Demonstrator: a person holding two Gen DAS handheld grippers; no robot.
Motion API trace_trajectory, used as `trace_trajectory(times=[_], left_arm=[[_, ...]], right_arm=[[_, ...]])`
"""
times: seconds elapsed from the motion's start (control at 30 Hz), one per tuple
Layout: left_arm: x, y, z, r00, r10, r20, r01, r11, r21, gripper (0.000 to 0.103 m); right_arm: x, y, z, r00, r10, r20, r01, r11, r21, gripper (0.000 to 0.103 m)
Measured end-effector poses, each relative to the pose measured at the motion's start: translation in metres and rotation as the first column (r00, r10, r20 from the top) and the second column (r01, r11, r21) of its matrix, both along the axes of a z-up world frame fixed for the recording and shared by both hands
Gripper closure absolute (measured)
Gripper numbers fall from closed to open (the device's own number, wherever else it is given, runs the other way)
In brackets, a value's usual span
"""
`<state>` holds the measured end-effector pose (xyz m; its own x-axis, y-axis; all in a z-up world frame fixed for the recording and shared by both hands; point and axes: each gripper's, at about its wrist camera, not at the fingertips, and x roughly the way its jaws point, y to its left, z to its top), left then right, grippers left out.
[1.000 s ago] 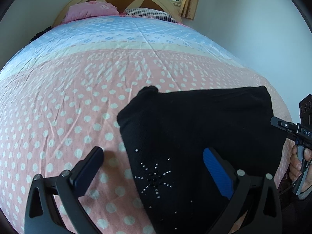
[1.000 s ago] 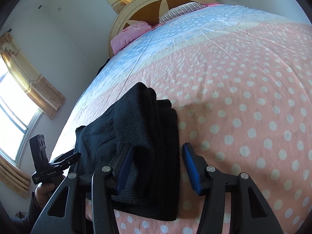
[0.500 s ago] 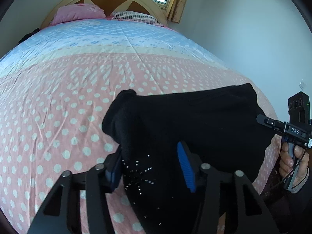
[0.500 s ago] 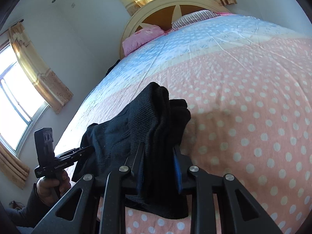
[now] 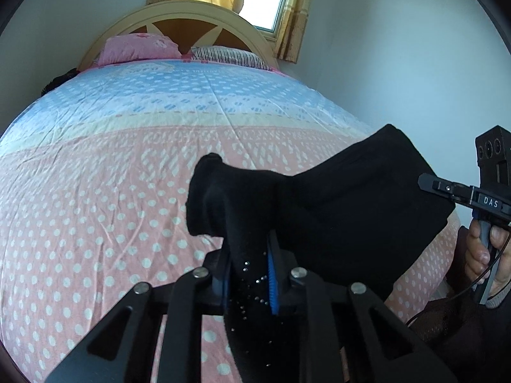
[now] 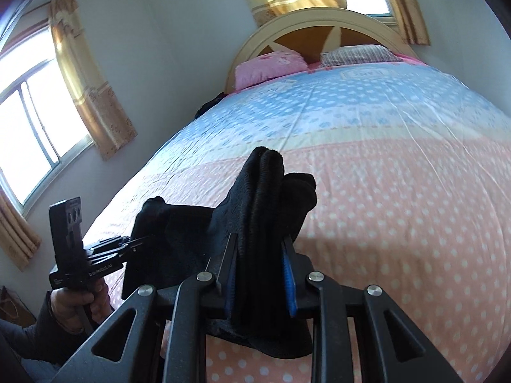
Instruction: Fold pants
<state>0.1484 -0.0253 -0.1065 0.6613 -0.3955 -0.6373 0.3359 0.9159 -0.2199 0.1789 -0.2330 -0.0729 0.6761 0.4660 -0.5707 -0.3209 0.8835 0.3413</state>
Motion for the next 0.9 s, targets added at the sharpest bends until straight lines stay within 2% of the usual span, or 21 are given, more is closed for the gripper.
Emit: trace_trajectory(times=[0.2,0.37,0.63,0.9], left_arm=[[0.002,0.031,0.011,0.997,0.075,0.013,-0.075,0.997,0.002,0.085],[0.002,0.061,0.016,0.988,0.154,0.035,-0.155,0.988,0.023,0.085],[0.006,0.116,0.024,0.962,0.266,0.053,-0.268,0.963,0.032,0.085],[0.005,0.149,0.026,0.936,0.346,0.062,-0.349,0.936,0.039,0.085]], right_arm=[[0.037,0.033,0.007,0.997,0.075,-0.011,-0.075,0.997,-0.017,0.078],[0.069,0.079,0.009,0.987,0.16,-0.008,-0.16,0.985,-0.068,0.078],[0.111,0.146,0.008,0.968,0.249,-0.018,-0.249,0.966,-0.07,0.078],[0.145,0.192,0.009,0.951,0.307,-0.024,-0.308,0.949,-0.059,0.078]])
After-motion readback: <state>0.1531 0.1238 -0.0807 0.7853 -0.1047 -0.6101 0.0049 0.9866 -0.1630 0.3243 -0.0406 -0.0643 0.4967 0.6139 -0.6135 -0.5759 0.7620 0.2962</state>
